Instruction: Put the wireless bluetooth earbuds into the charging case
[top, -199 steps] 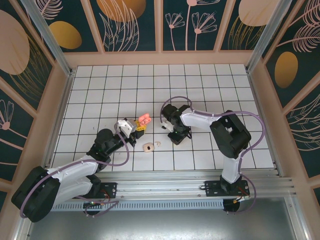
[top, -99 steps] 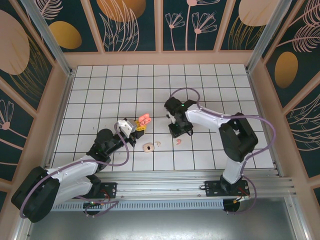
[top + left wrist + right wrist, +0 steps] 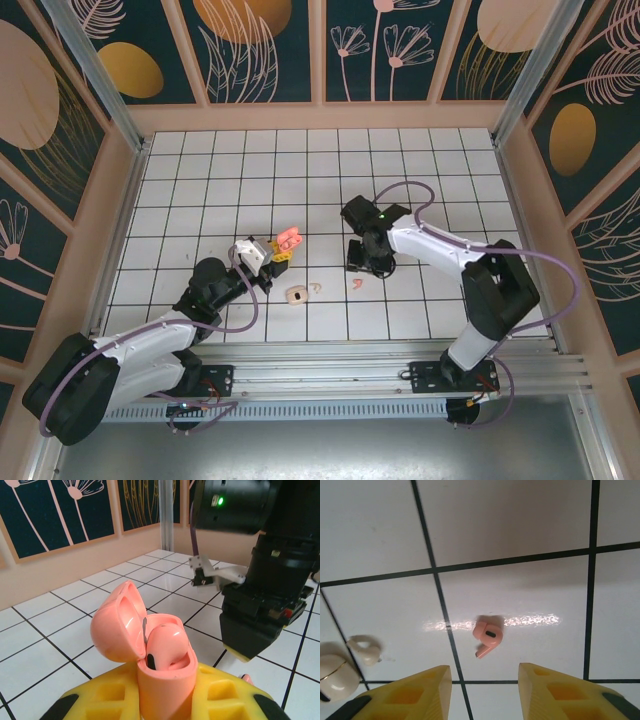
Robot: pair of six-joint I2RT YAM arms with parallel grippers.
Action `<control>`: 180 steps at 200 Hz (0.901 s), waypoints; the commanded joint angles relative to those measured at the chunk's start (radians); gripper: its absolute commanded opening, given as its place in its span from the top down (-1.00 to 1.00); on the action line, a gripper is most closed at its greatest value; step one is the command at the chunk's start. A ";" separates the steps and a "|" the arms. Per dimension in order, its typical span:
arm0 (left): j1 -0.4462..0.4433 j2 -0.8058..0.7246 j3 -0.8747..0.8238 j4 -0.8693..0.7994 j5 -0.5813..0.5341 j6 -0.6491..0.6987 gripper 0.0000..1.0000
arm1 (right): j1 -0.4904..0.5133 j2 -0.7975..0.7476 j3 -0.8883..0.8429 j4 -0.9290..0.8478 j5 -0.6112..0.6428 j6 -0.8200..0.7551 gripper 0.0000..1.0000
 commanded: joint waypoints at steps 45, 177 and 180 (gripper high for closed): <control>-0.002 -0.019 0.007 0.017 0.007 0.011 0.97 | 0.004 0.125 -0.015 0.043 -0.023 0.032 0.20; -0.002 -0.011 0.007 0.026 0.008 0.012 0.97 | 0.013 0.171 -0.016 0.072 -0.022 0.006 0.44; -0.002 -0.011 0.007 0.026 0.009 0.011 0.97 | 0.014 0.171 -0.016 0.071 -0.021 0.006 0.45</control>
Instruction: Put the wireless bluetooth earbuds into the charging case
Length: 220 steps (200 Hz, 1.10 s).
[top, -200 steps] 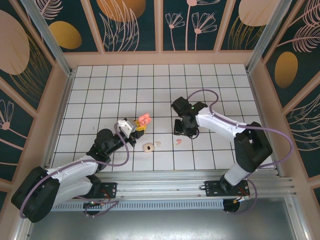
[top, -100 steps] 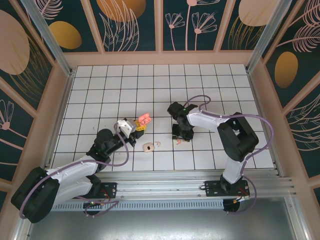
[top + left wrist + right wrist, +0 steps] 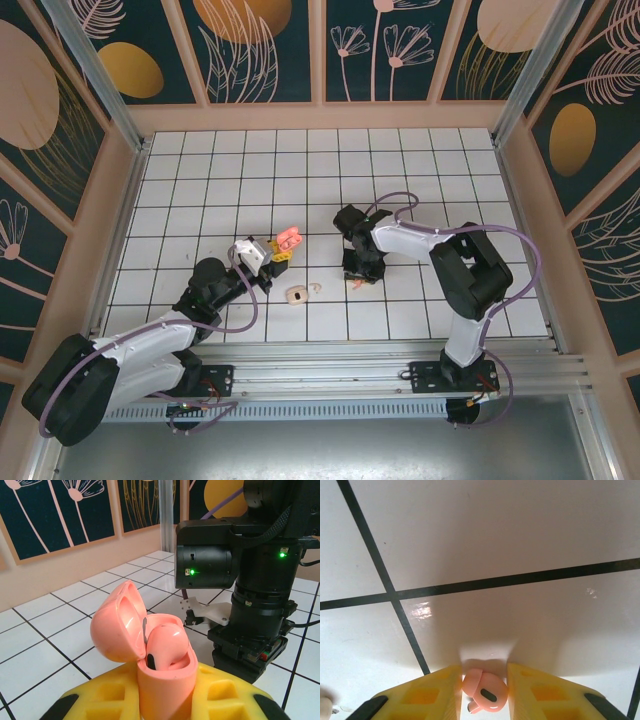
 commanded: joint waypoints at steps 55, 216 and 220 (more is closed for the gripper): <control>-0.002 -0.004 0.006 0.026 0.013 0.010 0.97 | 0.025 -0.045 -0.026 0.049 0.054 -0.020 0.51; -0.003 0.243 0.064 0.212 0.291 0.005 0.95 | 0.131 -0.641 -0.231 0.628 0.096 -0.572 0.54; -0.003 0.247 0.068 0.213 0.294 0.002 0.95 | 0.134 -0.647 -0.229 0.629 0.092 -0.587 0.54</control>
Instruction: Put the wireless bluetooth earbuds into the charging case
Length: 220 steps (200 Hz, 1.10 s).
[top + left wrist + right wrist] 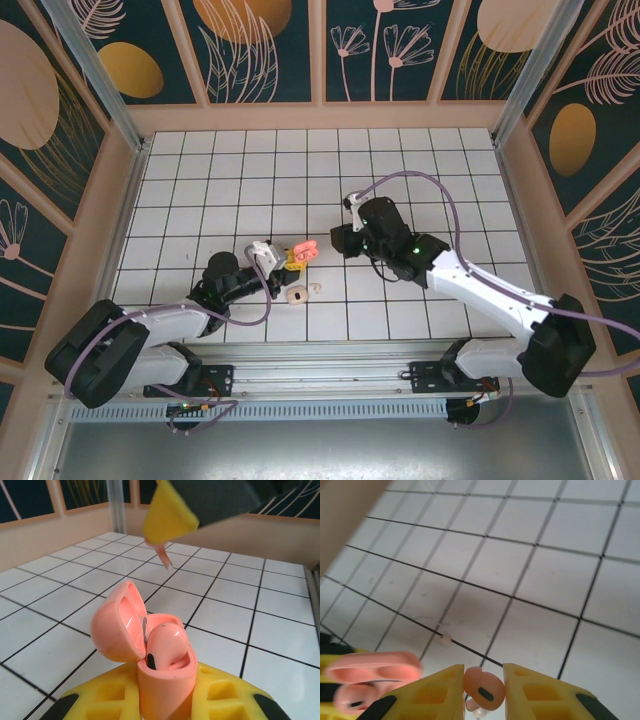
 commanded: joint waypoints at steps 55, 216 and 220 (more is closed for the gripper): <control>-0.003 0.051 0.076 0.114 0.126 -0.060 0.96 | 0.085 -0.041 0.033 0.033 0.008 -0.298 0.56; -0.002 0.045 0.093 0.174 0.113 -0.127 0.95 | 0.155 0.019 0.071 -0.044 0.133 -0.405 0.57; -0.003 0.045 0.093 0.175 0.112 -0.127 0.95 | 0.160 0.020 0.071 -0.049 0.140 -0.408 0.57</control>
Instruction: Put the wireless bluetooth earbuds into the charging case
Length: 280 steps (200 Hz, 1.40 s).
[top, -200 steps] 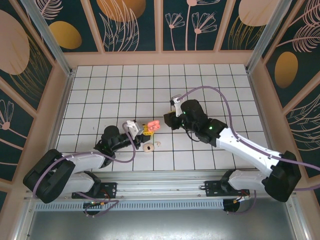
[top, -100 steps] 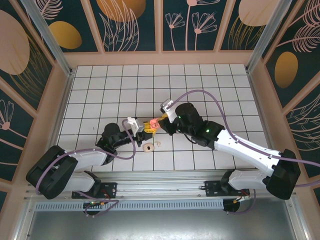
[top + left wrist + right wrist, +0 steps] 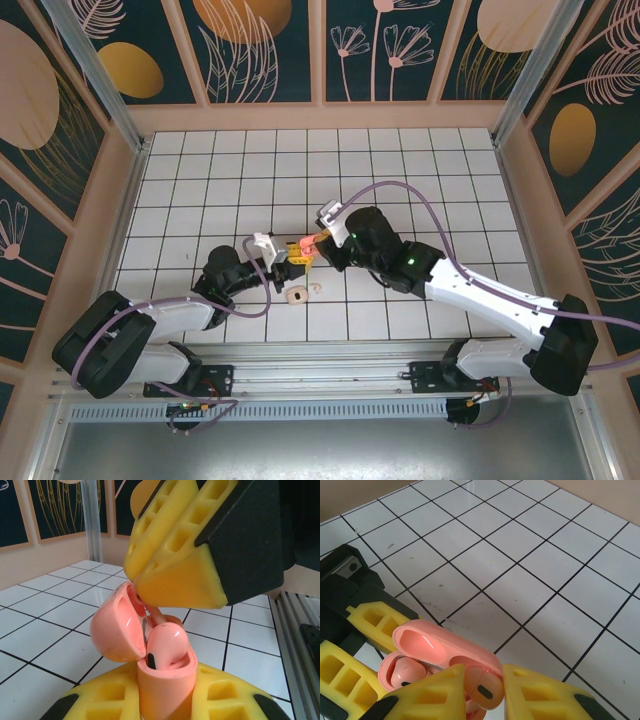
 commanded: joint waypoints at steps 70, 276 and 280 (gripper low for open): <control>-0.002 -0.012 0.036 0.081 0.016 -0.032 0.95 | 0.057 0.015 0.041 -0.085 0.041 -0.067 0.45; -0.003 -0.088 0.032 0.022 0.078 -0.008 0.93 | -0.286 0.035 0.042 0.163 -0.851 0.232 -0.34; -0.002 -0.090 0.032 0.021 0.078 -0.008 0.93 | -0.288 0.042 0.045 0.165 -0.864 0.235 -0.34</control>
